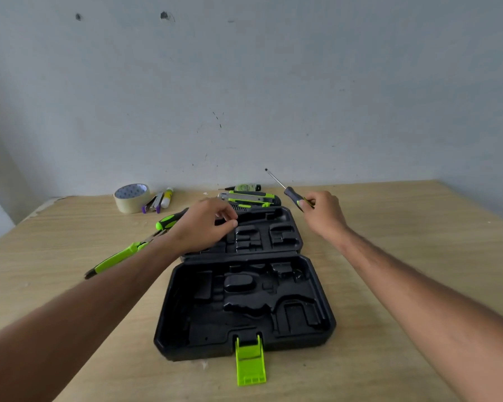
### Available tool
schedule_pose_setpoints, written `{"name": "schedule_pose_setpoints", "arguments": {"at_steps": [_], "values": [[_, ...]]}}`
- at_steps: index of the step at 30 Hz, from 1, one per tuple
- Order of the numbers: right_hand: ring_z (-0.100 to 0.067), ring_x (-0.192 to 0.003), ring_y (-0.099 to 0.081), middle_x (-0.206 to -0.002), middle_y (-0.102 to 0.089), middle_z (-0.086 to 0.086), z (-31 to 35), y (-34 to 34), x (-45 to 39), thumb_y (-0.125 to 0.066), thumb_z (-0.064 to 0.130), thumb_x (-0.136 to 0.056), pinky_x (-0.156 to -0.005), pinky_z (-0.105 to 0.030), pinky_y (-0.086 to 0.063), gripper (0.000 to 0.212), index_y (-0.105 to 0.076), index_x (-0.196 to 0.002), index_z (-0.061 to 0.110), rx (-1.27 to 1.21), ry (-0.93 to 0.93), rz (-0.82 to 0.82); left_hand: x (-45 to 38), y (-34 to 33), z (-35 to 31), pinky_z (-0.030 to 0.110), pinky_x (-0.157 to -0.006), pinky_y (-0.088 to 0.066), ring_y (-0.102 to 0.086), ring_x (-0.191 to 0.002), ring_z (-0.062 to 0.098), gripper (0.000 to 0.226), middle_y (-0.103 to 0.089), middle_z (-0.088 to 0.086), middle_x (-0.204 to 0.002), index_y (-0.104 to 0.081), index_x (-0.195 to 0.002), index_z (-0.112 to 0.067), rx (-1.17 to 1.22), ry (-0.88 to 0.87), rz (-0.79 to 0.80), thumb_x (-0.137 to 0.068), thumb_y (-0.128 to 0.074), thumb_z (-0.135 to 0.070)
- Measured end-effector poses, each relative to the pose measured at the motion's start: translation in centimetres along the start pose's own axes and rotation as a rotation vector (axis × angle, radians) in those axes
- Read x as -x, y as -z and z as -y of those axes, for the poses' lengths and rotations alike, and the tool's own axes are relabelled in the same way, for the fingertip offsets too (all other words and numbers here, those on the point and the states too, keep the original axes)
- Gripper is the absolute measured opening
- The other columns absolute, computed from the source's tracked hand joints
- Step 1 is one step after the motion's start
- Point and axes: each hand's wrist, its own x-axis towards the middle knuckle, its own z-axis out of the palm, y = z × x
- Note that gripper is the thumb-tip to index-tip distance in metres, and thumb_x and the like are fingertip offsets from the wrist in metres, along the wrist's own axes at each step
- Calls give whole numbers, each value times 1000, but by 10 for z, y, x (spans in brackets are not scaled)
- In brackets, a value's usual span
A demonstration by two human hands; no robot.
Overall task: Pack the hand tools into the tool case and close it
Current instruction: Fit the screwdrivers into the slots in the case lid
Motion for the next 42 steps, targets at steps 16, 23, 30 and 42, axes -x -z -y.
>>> {"name": "schedule_pose_setpoints", "arguments": {"at_steps": [16, 23, 30, 42], "values": [[-11, -116, -60, -132, -69, 3, 34, 38, 54, -70, 27, -95, -99, -29, -43, 31, -72, -126, 24, 101, 341, 452, 37, 20, -15, 35, -94, -37, -57, -107, 14, 22, -73, -13, -110, -75, -113, -32, -304, 18, 62, -99, -58, -30], [-10, -117, -62, -131, -69, 4, 31, 38, 65, -71, 20, -94, -92, -19, -38, 30, -74, -125, 21, 145, 294, 474, 34, 15, -20, 20, -72, -42, -59, -76, -4, 10, -69, -11, -85, -81, -92, -22, -171, 51, 225, -89, -72, -21], [-12, -109, -68, -121, -75, 4, 31, 22, 64, -64, 14, -94, -90, -18, -45, 24, -80, -111, 19, 186, 257, 454, 30, 18, -19, 1, -65, -38, -59, -78, -8, 10, -74, -10, -89, -83, -93, -21, -124, 110, 259, -88, -74, -21], [-6, -74, -64, -80, -74, 9, 24, 15, 60, -81, 37, -84, -57, -17, -38, 16, -83, -86, 21, 39, 24, 299, 20, 19, -11, 23, -77, -52, -71, -87, 5, 9, -79, -12, -91, -82, -83, -34, 111, 364, 348, -85, -80, -25]]}}
